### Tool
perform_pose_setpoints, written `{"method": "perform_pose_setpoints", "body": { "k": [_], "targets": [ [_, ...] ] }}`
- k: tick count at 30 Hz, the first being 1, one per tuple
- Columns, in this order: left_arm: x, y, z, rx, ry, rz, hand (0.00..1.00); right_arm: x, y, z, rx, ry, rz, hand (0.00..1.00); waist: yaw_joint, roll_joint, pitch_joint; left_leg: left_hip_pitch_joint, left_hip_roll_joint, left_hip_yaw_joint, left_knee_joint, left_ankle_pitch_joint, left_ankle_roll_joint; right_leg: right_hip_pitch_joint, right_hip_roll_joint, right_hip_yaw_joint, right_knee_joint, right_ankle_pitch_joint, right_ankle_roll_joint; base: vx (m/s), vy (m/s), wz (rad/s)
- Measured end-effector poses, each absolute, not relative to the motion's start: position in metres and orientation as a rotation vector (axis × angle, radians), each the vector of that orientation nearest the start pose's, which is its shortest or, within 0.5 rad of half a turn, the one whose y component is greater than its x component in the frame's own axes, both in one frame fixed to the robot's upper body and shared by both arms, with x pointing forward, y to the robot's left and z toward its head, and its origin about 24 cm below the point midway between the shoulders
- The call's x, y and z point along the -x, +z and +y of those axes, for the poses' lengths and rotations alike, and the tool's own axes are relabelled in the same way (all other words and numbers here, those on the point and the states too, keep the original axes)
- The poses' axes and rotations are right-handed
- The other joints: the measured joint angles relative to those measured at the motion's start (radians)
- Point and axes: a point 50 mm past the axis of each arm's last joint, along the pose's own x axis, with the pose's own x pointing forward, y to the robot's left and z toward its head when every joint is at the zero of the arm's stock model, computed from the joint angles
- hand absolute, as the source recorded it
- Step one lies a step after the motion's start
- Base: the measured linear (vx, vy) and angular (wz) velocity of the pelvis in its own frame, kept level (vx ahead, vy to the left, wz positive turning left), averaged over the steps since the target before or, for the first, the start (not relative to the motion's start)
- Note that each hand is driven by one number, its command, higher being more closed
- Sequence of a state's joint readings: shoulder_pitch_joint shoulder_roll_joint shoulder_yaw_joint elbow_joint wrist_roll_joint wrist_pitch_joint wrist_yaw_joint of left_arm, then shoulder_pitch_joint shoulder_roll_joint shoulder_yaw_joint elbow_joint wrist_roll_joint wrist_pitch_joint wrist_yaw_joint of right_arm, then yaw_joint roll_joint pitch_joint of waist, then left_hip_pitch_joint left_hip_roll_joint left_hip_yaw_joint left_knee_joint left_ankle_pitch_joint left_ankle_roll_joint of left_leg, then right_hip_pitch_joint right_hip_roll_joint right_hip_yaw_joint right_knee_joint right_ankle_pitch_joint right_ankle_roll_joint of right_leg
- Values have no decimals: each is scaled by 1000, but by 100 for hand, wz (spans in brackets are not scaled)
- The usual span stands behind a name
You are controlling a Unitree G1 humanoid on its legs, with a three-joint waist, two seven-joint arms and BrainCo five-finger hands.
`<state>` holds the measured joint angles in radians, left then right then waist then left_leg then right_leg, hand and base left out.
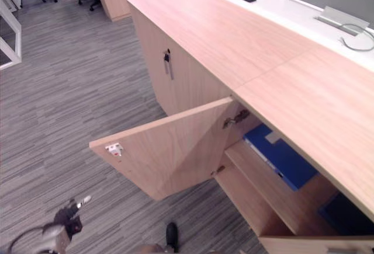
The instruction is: Walk over to the cabinet, pick up the folder, carry it to the office cabinet, place the folder inside the office cabinet, then close the office cabinet door
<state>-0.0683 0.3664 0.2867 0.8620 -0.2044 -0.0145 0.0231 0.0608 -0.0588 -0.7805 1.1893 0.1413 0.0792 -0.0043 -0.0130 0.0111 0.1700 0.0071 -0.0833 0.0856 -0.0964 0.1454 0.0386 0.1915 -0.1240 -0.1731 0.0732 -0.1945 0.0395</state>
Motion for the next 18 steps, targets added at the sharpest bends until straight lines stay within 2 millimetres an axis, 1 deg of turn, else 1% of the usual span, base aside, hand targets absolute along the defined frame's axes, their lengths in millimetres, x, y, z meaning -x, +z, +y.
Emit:
{"method": "perform_pose_setpoints", "body": {
  "k": [2, 5, 7, 8, 11, 18],
  "targets": [
    [-208, -58, 308, -128, 424, 563, 0, -40, -170, -231, -537, -794, 1186, 0, -1, -1, 1, 2, 0, -4, 0, -5, -6, 0, 4, 5, 3, -4, -7, 0, 0, 0],
    [-227, -44, 295, -201, 348, 482, 0, -40, -170, -232, -529, -789, 1183, 0, -3, -1, 1, 13, 5, -3, 0, -12, -11, 8, 10, 14, 5, -4, -18, 5, -29, -4],
    [-233, -40, 292, -218, 333, 468, 0, -40, -170, -232, -530, -791, 1178, 0, -6, -2, 1, 13, 13, 2, 0, -15, -14, 6, 16, 17, 5, -3, -24, -4, -45, -5],
    [-234, -39, 294, -231, 339, 464, 0, -40, -170, -232, -530, -791, 1179, 0, -8, -3, 2, 13, 18, 7, 0, -18, -18, 5, 20, 21, 5, -3, -29, -9, -46, -8],
    [-235, -37, 295, -300, 301, 471, 0, -39, -170, -233, -523, -791, 1183, 0, -10, -3, 1, 15, 24, 12, 0, -22, -24, 2, 26, 41, 5, -2, -31, -9, -40, -10],
    [-238, -41, 280, -386, 192, 490, 0, -38, -169, -236, -505, -785, 1184, 0, -13, -6, 2, 28, 39, 23, 0, -26, -30, 0, 36, 57, 20, 2, -38, -15, -20, -5]
  ]
}}
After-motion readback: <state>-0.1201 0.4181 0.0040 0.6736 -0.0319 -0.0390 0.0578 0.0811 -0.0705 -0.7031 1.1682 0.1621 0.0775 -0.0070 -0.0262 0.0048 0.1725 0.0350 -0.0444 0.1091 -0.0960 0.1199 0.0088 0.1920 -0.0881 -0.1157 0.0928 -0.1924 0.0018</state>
